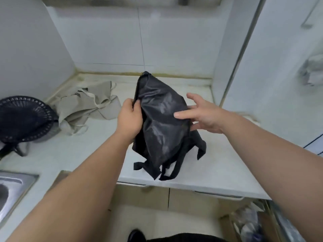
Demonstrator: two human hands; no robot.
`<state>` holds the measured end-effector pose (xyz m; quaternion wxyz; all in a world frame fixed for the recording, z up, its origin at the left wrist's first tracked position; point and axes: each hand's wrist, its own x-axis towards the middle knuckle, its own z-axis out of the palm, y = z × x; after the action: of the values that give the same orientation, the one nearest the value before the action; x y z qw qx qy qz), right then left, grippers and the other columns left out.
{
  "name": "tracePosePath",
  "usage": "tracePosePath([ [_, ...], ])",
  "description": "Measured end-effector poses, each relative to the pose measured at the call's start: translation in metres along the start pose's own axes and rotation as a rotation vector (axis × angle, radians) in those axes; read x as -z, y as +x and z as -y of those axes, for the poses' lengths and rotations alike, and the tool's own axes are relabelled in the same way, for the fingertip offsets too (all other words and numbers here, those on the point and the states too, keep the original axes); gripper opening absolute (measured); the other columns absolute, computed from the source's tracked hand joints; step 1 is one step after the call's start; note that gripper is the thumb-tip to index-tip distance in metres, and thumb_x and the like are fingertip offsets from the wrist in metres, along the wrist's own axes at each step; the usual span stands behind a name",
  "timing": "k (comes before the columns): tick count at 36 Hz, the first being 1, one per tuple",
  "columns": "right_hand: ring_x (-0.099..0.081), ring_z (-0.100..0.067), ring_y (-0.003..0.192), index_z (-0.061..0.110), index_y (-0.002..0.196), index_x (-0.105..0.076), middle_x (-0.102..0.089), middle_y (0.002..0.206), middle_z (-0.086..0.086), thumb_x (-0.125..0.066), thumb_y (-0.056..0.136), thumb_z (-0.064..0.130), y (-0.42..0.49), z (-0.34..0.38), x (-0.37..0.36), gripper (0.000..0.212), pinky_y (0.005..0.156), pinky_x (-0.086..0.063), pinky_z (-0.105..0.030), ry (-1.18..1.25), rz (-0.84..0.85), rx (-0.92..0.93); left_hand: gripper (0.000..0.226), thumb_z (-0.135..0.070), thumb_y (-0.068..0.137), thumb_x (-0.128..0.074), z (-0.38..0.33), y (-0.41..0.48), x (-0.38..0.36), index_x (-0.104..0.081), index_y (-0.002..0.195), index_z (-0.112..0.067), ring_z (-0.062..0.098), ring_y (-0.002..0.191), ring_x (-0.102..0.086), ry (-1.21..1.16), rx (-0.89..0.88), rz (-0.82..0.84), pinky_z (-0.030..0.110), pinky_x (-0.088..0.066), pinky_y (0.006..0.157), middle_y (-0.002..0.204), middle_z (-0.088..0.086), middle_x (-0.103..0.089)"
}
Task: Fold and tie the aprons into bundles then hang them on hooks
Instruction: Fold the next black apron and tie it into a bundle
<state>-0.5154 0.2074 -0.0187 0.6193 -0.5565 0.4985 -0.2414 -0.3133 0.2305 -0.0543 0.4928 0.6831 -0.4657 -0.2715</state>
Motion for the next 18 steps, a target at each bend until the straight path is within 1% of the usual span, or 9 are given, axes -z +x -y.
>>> tracePosePath([
  [2,-0.063,-0.024,0.108,0.029,0.145,-0.026,-0.056,0.13,-0.006,-0.081,0.071,0.022,-0.017,-0.011,-0.007,0.092,0.086,-0.054,-0.041,-0.042,0.057,-0.027,0.031,-0.033,0.101,-0.039,-0.006,-0.021,0.005,-0.05,0.1,-0.004,0.028,0.092,-0.056,0.001,0.02,-0.072,0.04,-0.045,0.084,0.098,0.011,-0.061],
  [5,-0.068,-0.025,0.096,0.012,0.112,-0.061,-0.07,0.102,-0.006,-0.076,0.078,0.018,-0.036,-0.023,-0.021,0.037,0.086,-0.055,-0.039,-0.127,0.033,0.007,0.024,-0.029,0.102,-0.038,-0.015,-0.045,0.011,-0.048,0.099,-0.007,0.026,0.092,-0.052,0.079,0.021,-0.121,0.033,-0.038,0.077,0.099,0.01,-0.058],
  [7,-0.067,-0.027,0.089,0.01,0.088,-0.068,-0.07,0.09,-0.007,-0.071,0.081,0.014,-0.047,-0.028,-0.028,0.008,0.082,-0.055,-0.037,-0.258,-0.117,0.081,0.021,-0.026,0.1,-0.04,-0.017,-0.062,0.019,-0.049,0.093,-0.009,0.028,0.094,-0.053,0.193,0.022,-0.089,0.032,-0.036,0.075,0.1,0.014,-0.058],
  [10,-0.056,-0.022,0.074,0.012,0.07,-0.058,-0.06,0.078,-0.005,-0.06,0.087,0.014,-0.066,-0.028,-0.035,0.017,0.062,-0.042,-0.028,-0.471,-0.258,0.201,0.024,-0.024,0.093,-0.049,-0.013,-0.087,0.039,-0.056,0.079,-0.006,0.032,0.088,-0.059,0.46,0.118,0.252,0.035,-0.045,0.07,0.088,0.015,-0.06],
  [12,-0.054,-0.021,0.08,0.01,0.083,-0.06,-0.059,0.086,-0.005,-0.054,0.091,0.013,-0.079,-0.025,-0.04,0.011,0.065,-0.039,-0.028,-0.595,-0.213,0.24,0.02,-0.024,0.089,-0.057,-0.011,-0.101,0.052,-0.062,0.095,-0.006,0.025,0.08,-0.063,0.513,0.285,0.561,0.035,-0.054,0.07,0.093,0.011,-0.064],
  [13,-0.055,-0.021,0.085,0.01,0.093,-0.062,-0.06,0.093,-0.005,-0.053,0.092,0.013,-0.087,-0.024,-0.046,0.009,0.069,-0.041,-0.029,-0.635,-0.171,0.241,0.027,-0.026,0.086,-0.062,-0.011,-0.108,0.059,-0.061,0.106,-0.008,0.022,0.084,-0.064,0.578,0.301,0.634,0.033,-0.055,0.072,0.1,0.008,-0.065],
  [15,-0.056,-0.021,0.093,0.012,0.105,-0.062,-0.061,0.101,-0.003,-0.053,0.093,0.013,-0.103,-0.021,-0.063,0.016,0.08,-0.045,-0.03,-0.693,-0.078,0.198,0.059,-0.03,0.075,-0.072,-0.008,-0.114,0.069,-0.049,0.127,-0.013,0.025,0.107,-0.057,0.703,0.158,0.591,0.035,-0.05,0.084,0.126,0.008,-0.055],
  [17,-0.058,-0.019,0.09,0.012,0.1,-0.065,-0.064,0.098,-0.004,-0.055,0.091,0.013,-0.117,-0.019,-0.081,0.013,0.082,-0.048,-0.031,-0.786,0.016,0.172,0.097,-0.023,0.074,-0.073,-0.012,-0.126,0.078,-0.015,0.151,-0.021,0.028,0.136,-0.034,0.581,-0.073,0.521,0.035,-0.039,0.103,0.154,0.006,-0.026],
  [18,-0.057,-0.018,0.084,0.012,0.091,-0.065,-0.064,0.09,-0.004,-0.056,0.09,0.011,-0.122,-0.018,-0.089,0.008,0.078,-0.046,-0.03,-0.842,0.057,0.164,0.108,-0.019,0.075,-0.072,-0.016,-0.132,0.082,0.001,0.153,-0.029,0.028,0.143,-0.024,0.455,-0.168,0.521,0.037,-0.033,0.11,0.159,0.0,-0.015],
])
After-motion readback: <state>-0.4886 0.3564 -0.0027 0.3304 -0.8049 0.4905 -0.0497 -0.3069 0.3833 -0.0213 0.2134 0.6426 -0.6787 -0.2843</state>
